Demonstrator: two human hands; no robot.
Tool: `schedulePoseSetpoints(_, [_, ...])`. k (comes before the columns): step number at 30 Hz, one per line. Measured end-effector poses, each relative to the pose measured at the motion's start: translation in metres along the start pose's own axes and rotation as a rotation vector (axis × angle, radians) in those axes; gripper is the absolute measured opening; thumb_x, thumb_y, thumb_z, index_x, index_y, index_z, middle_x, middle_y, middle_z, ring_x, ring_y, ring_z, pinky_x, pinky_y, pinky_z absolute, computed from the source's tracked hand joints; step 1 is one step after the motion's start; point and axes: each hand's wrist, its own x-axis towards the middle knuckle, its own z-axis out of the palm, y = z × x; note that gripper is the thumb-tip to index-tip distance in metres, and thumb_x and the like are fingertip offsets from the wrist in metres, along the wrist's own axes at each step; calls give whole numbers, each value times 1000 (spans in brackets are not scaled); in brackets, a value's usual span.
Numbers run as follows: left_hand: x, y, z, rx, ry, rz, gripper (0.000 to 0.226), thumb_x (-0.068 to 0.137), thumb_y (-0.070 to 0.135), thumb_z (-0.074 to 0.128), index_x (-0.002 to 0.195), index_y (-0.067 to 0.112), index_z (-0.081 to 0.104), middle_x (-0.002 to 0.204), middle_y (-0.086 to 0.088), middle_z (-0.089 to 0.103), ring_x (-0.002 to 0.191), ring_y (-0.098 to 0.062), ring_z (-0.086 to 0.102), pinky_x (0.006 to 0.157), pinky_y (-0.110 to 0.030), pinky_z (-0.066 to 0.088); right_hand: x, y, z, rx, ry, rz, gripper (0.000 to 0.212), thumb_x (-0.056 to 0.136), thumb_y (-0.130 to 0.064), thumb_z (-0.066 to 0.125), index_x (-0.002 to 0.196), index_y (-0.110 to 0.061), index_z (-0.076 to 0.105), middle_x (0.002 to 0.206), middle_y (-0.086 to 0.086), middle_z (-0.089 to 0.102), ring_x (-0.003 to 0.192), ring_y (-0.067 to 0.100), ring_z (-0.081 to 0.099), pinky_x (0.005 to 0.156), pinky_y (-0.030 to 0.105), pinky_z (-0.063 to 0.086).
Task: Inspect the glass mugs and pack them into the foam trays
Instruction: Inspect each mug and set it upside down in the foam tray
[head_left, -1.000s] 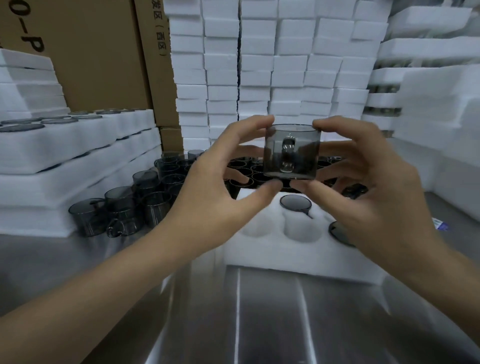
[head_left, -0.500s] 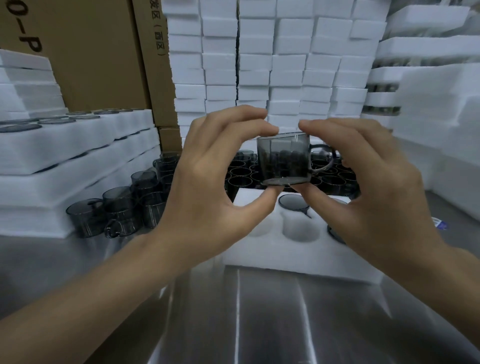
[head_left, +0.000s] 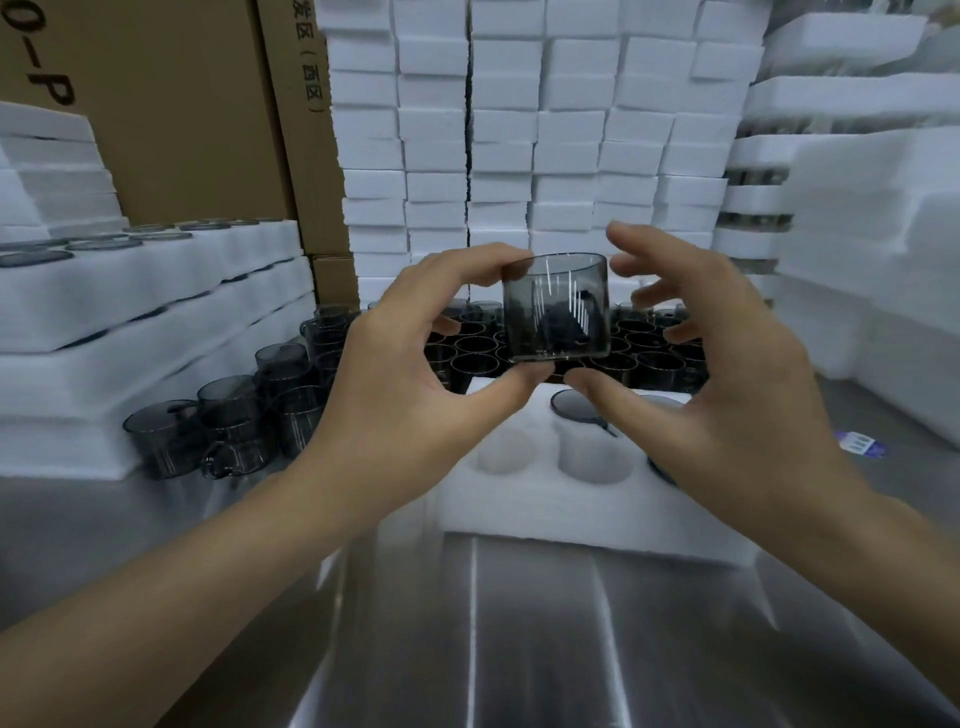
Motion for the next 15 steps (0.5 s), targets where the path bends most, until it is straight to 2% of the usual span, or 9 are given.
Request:
schedulePoseSetpoints(2, [0,0,-1,74,16,41,59,89,17,88,142,22,64,135,12,65,133,-14,58,100,-26,49,1,-1,-2,-15,-6,-56,79,89,-34,84,157,-35,43,137,-20,56,122,9,58,103,21,45])
schedulePoseSetpoints(4, [0,-1,1,155,21,107,63,87,11,87,145,19,64,132,4,60,129,-14,56,104,-29,46,1,-4,-4,19,-21,-92,68,93,-39,77,154,-34,47,139,-23,57,122,6,60,102,19,44])
schedulePoseSetpoints(7, [-2,-1,5,207,12,211,65,86,6,87,146,14,64,126,-4,56,123,-22,57,106,-40,49,2,-10,-5,254,-85,93,48,94,-55,67,141,-46,58,136,-22,64,119,8,67,95,24,53])
schedulePoseSetpoints(8, [-3,-2,6,218,5,249,64,86,6,87,146,13,64,126,-6,57,122,-25,58,105,-41,50,3,-12,-5,355,-120,175,44,93,-58,67,135,-48,61,132,-18,68,116,10,70,89,27,59])
schedulePoseSetpoints(10, [-5,-4,9,228,-14,310,63,87,8,87,146,15,64,126,-7,60,120,-27,59,104,-38,49,7,-11,-5,496,-177,255,33,93,-52,70,123,-38,72,118,-8,77,106,15,76,83,33,65])
schedulePoseSetpoints(12, [-7,-7,11,203,-61,320,64,88,12,86,147,18,62,129,-5,60,122,-25,58,107,-35,47,10,-6,-6,506,-210,289,26,91,-46,74,108,-27,79,102,0,81,94,20,79,83,37,65])
schedulePoseSetpoints(15, [-10,-16,11,165,-208,217,71,91,12,76,157,25,52,143,4,53,137,-18,51,116,-30,40,13,8,-7,433,-280,346,23,89,-45,80,95,-23,79,87,2,78,83,22,76,76,31,61])
